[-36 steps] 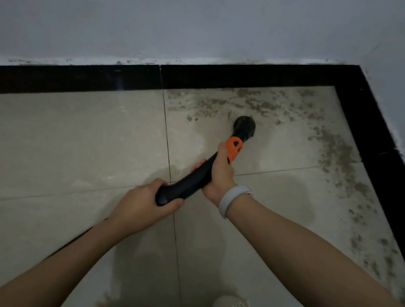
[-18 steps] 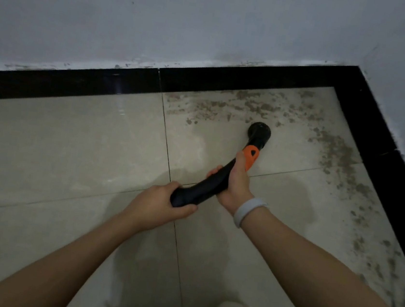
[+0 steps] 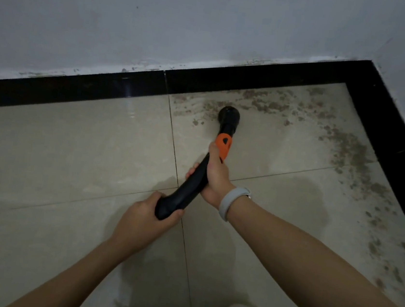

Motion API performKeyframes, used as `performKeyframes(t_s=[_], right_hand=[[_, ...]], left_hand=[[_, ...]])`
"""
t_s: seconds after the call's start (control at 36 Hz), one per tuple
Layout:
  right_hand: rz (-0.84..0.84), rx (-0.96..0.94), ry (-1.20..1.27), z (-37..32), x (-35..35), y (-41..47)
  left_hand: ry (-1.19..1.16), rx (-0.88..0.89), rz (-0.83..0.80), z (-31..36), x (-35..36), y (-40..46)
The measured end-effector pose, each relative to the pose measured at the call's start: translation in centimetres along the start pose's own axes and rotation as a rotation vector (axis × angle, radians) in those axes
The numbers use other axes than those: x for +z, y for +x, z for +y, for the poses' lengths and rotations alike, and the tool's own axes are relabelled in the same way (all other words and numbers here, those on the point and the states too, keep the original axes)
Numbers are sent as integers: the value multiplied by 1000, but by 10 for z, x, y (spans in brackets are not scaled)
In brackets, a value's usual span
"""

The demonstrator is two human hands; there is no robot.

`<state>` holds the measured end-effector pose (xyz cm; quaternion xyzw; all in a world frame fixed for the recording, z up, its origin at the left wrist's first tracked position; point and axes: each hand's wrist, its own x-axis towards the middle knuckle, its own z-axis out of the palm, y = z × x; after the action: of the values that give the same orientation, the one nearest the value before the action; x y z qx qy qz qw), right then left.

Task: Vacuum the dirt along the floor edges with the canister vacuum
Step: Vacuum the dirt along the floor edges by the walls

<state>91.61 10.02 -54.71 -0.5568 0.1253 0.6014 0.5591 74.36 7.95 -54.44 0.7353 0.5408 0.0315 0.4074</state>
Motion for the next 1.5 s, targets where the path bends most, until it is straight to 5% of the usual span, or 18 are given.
performKeyframes(t_s=[0.22,0.86,1.19,1.5], right_hand=[[-25,35,-31,29,-4,-13],[-105,78,-247,60,51,-11],[-114,59,-205,46,67,4],[-56,35,-219,90,12,-32]], left_hand=[[44,-6,-66,-18,1,-27],[-84,-197,83,-56,-10,-46],[-3,-110,149,-50,-24,-20],[33,-91,-109,-76,6,-75]])
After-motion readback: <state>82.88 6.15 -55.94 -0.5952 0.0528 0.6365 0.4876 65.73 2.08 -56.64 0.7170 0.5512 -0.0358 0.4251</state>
